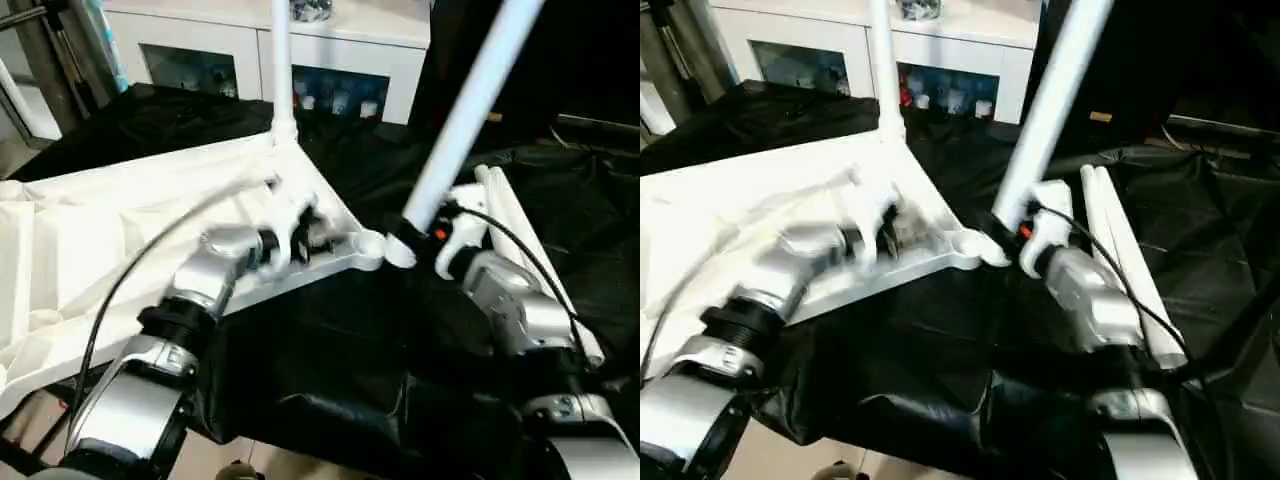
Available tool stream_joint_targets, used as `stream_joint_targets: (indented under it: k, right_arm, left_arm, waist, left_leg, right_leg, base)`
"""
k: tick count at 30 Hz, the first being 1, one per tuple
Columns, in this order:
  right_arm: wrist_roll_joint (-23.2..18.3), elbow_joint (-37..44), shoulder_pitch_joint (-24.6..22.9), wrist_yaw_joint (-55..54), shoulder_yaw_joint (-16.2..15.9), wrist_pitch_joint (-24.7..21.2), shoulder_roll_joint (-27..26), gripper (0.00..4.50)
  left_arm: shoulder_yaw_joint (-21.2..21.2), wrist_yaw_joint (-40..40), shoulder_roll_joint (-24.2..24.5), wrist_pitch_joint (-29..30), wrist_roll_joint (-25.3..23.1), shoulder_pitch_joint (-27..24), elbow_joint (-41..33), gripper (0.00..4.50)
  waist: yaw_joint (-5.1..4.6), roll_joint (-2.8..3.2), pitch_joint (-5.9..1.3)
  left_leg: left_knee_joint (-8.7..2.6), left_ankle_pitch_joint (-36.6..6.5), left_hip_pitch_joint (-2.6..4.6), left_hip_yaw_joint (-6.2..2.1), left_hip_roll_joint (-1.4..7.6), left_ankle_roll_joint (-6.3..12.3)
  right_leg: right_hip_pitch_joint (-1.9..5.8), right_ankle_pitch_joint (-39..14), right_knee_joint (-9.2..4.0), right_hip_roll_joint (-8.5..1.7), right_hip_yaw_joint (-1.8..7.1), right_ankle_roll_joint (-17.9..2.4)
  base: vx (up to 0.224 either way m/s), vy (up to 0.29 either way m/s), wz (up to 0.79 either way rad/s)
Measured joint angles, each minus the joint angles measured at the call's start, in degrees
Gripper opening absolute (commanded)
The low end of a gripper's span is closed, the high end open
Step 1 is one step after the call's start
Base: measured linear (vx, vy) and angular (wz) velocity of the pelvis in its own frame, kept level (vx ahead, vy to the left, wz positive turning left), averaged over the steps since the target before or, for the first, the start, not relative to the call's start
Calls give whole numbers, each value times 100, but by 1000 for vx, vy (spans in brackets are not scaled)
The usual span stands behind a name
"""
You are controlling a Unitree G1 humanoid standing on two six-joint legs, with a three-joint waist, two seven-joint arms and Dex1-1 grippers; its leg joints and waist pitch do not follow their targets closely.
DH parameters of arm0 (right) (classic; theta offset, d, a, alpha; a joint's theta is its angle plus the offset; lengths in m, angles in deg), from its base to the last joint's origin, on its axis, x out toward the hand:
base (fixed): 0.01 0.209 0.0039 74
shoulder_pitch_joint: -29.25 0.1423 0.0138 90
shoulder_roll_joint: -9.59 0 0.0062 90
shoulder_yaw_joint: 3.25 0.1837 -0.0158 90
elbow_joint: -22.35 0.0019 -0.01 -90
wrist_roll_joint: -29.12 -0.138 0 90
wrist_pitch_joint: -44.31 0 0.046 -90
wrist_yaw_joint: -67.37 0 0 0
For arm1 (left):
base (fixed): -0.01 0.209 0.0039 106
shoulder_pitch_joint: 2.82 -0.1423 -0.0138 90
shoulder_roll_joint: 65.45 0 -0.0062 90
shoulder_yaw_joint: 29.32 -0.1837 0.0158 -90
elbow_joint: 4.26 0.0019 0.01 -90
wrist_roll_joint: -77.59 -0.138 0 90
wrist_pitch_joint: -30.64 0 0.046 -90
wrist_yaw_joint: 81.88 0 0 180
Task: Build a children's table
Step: Insert table leg to table base
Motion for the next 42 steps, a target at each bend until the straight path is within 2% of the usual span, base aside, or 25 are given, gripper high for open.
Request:
stream_joint_targets:
  k: [4,9,11,14,19,20,23,25,38,39,42]
  right_arm:
    - [44,59,-124,-39,-3,5,-4,192]
    - [71,184,-231,-97,-16,5,18,192]
    - [78,269,-266,-91,-42,2,15,192]
    - [89,283,-271,-85,-43,1,26,192]
    - [98,286,-316,-33,-61,-10,71,192]
    - [99,286,-322,-20,-79,-12,80,192]
    - [107,286,-324,38,-112,-15,90,192]
    - [122,285,-322,52,-146,-15,91,192]
    - [210,286,-304,237,-276,-19,167,192]
    - [206,312,-304,334,-288,-38,186,192]
    - [24,535,-305,589,-287,-177,201,192]
  left_arm:
    - [-139,-44,-18,-9,-341,276,568,294]
    - [-125,-377,-59,8,-455,429,1069,294]
    - [-71,-433,-73,72,-440,505,1189,294]
    - [98,-492,-48,156,-408,549,1268,255]
    - [316,-355,43,342,-278,514,1154,224]
    - [329,-316,63,361,-268,465,1061,204]
    - [329,-145,70,431,-249,324,830,191]
    - [304,12,72,381,-250,198,703,168]
    - [209,174,89,127,-435,111,593,52]
    - [208,262,121,83,-447,95,593,35]
    - [181,527,216,-55,-454,2,516,22]
  waist:
    - [-80,143,-7]
    - [-98,227,-6]
    - [-104,228,-6]
    - [-115,232,-7]
    - [-105,232,-7]
    - [-104,231,-7]
    - [-89,230,-6]
    - [-81,230,-6]
    - [-81,231,-7]
    - [-86,231,-7]
    - [-96,235,-9]
  left_leg:
    - [0,-1,11,1,-4,0]
    - [-3,0,10,-8,-3,0]
    - [-2,0,9,-8,-3,0]
    - [-1,-1,7,-8,-3,0]
    - [-4,-2,1,-8,-2,2]
    - [-6,-3,1,-8,-2,3]
    - [-9,-2,-9,-8,-1,9]
    - [-11,4,-12,-8,-1,25]
    - [-18,-1,-19,-8,0,30]
    - [-24,-1,-20,-8,0,30]
    - [-37,2,-19,-6,0,39]
  right_leg:
    - [33,1,-7,-1,5,0]
    - [32,1,-5,6,0,1]
    - [32,1,-7,6,-1,1]
    - [32,3,-12,6,0,-3]
    - [32,4,-22,6,-2,-3]
    - [32,4,-26,6,-2,-3]
    - [30,4,-34,5,-5,-3]
    - [30,4,-40,5,-5,-3]
    - [29,4,-60,2,-6,-2]
    - [29,5,-66,2,-7,-1]
    - [28,6,-78,2,-6,0]
  base:
    - [0,0,0]
    - [0,0,0]
    - [0,0,0]
    - [0,0,0]
    - [0,0,0]
    - [0,0,0]
    - [0,0,0]
    - [0,0,0]
    - [0,0,0]
    - [0,0,0]
    - [0,0,0]
